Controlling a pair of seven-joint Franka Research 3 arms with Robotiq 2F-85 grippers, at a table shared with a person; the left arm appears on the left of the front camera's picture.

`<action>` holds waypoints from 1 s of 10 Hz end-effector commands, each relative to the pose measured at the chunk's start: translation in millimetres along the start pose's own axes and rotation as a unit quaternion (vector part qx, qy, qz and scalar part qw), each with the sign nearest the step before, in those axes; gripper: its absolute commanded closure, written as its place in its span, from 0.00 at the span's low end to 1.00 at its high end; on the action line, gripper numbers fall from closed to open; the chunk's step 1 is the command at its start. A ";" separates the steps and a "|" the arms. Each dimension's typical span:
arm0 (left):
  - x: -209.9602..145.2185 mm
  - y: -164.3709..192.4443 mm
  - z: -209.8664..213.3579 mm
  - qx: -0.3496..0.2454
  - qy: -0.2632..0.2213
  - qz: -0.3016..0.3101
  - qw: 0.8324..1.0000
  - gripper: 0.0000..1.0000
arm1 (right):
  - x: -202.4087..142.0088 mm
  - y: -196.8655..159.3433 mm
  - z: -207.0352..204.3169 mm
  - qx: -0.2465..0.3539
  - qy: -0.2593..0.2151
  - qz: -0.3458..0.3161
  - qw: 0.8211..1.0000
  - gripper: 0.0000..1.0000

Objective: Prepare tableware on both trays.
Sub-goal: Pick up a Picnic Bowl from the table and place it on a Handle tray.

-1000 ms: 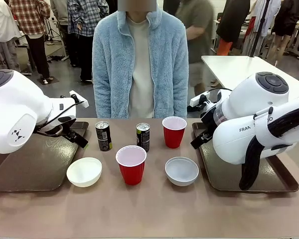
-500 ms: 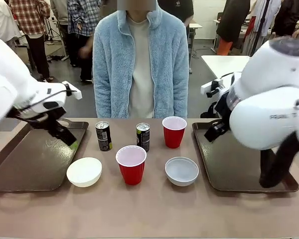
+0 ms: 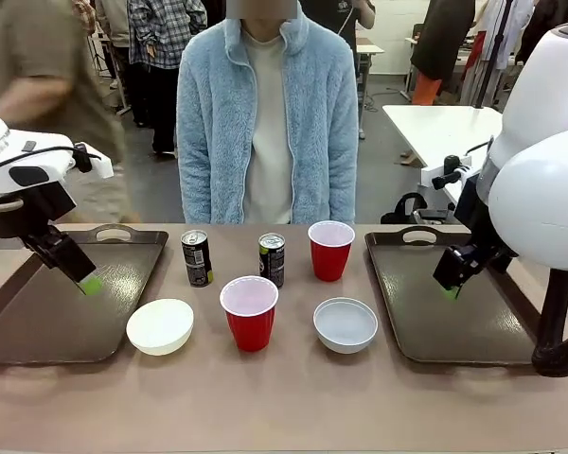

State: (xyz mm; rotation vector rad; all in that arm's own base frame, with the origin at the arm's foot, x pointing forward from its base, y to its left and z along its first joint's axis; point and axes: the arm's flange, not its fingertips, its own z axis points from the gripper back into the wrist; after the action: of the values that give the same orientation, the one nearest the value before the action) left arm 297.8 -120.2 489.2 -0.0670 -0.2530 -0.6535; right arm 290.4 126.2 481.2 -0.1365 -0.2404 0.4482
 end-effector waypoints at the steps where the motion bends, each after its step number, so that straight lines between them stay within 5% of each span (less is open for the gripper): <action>1: -1.4 0.4 2.9 0.000 -0.002 0.001 1.000 0.00 | -2.5 -0.8 0.9 -0.002 0.005 -0.002 1.000 0.00; 2: 2.2 14.0 -1.3 -0.166 -0.035 0.006 0.986 0.00 | 1.7 -27.3 -5.3 0.137 -0.013 -0.015 0.990 0.00; 5: -16.7 77.9 21.2 -0.327 -0.152 0.109 0.926 0.00 | -39.4 -121.6 6.4 0.334 -0.073 -0.158 0.927 0.00; 7: -47.4 123.6 20.3 -0.351 -0.168 0.186 0.902 0.00 | -84.5 -172.6 -4.2 0.372 -0.079 -0.235 0.894 0.00; 10: -102.7 172.4 16.3 -0.340 -0.100 0.254 0.900 0.00 | -130.9 -211.4 -20.4 0.400 -0.065 -0.295 0.865 0.00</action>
State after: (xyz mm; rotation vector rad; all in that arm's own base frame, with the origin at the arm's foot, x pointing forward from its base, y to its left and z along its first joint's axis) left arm 322.0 70.3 480.6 -0.9056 -0.2353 -0.1952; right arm 265.8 -120.5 476.2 0.7536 -0.2121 -0.0843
